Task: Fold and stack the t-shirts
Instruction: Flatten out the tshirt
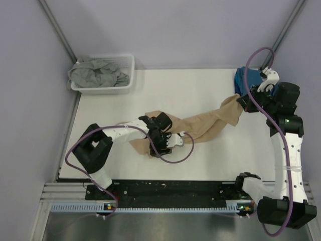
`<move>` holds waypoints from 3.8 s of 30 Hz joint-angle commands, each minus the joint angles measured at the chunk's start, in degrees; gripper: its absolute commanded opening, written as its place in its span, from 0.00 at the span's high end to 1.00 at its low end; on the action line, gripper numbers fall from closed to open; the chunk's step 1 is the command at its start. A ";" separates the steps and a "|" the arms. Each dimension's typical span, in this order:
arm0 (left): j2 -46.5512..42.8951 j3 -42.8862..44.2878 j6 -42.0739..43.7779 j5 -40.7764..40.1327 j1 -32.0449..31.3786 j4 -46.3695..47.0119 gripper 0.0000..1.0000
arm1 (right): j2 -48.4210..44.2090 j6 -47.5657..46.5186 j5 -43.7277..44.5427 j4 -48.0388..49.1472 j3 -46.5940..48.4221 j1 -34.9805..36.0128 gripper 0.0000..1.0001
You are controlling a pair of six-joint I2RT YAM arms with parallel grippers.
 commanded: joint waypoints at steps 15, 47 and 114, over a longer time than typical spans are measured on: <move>-20.04 30.01 -0.24 -3.59 11.39 -26.53 1.00 | -3.69 1.59 7.54 -1.63 13.58 0.18 1.00; -2.22 63.60 -2.34 -28.83 28.64 7.79 1.00 | 30.56 10.02 1.30 6.81 58.90 -0.35 1.00; -22.94 -14.95 12.86 -21.00 29.16 -6.33 1.00 | -28.72 27.50 -5.37 -16.65 -27.09 -2.55 0.95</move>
